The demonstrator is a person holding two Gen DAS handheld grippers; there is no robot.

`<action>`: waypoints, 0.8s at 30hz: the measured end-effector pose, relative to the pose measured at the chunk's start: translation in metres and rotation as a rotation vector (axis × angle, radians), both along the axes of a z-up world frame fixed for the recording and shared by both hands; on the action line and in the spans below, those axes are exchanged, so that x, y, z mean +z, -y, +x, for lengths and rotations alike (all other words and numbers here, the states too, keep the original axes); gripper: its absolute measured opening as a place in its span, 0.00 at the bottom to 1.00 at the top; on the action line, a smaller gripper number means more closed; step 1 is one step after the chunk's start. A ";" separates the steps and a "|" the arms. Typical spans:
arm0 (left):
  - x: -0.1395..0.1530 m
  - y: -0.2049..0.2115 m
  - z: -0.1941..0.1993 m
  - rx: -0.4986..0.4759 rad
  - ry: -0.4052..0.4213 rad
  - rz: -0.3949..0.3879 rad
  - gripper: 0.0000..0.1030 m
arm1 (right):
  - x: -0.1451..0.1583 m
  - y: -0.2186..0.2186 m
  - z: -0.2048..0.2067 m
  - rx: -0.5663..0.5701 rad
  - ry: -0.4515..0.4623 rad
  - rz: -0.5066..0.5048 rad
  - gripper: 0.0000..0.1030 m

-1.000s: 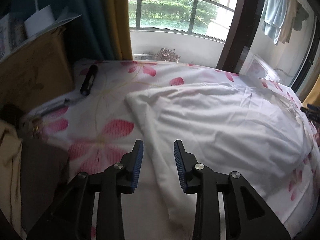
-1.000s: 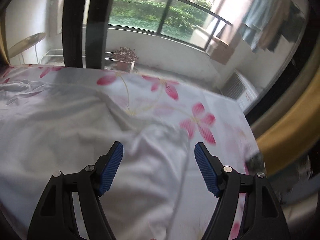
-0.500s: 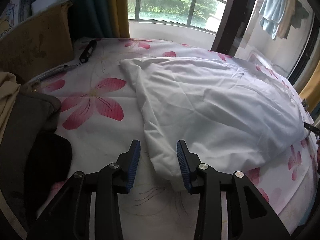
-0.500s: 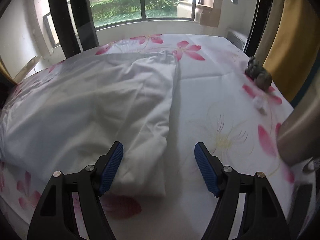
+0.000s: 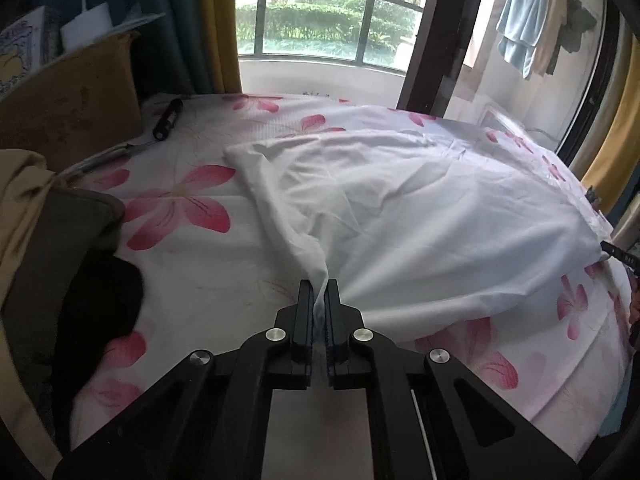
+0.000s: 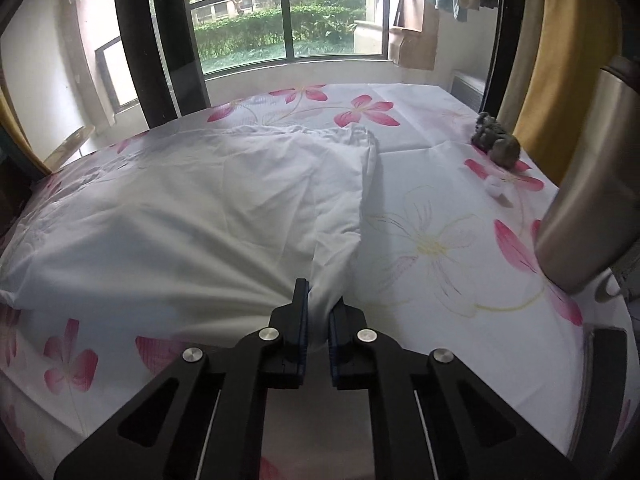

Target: Fold large clothes

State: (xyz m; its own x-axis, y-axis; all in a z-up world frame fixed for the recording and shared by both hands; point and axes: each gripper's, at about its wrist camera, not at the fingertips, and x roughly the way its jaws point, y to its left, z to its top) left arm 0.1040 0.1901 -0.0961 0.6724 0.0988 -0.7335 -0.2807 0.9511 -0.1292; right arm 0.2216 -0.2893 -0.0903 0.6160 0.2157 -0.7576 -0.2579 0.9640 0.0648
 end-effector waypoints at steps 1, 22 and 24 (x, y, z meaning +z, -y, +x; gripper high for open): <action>0.002 0.001 -0.003 -0.003 0.001 0.002 0.05 | 0.000 0.001 -0.003 -0.001 0.001 -0.004 0.06; 0.000 0.029 -0.064 -0.051 0.016 -0.028 0.05 | -0.002 0.037 -0.063 -0.055 0.018 -0.038 0.06; 0.000 0.032 -0.069 -0.059 0.016 -0.029 0.05 | -0.002 0.041 -0.066 -0.065 0.015 -0.027 0.06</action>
State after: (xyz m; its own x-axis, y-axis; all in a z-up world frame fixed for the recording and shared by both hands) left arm 0.0351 0.1581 -0.0959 0.6885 0.0378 -0.7243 -0.2219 0.9617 -0.1607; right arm 0.1551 -0.3298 -0.0927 0.6395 0.1546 -0.7531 -0.1957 0.9800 0.0350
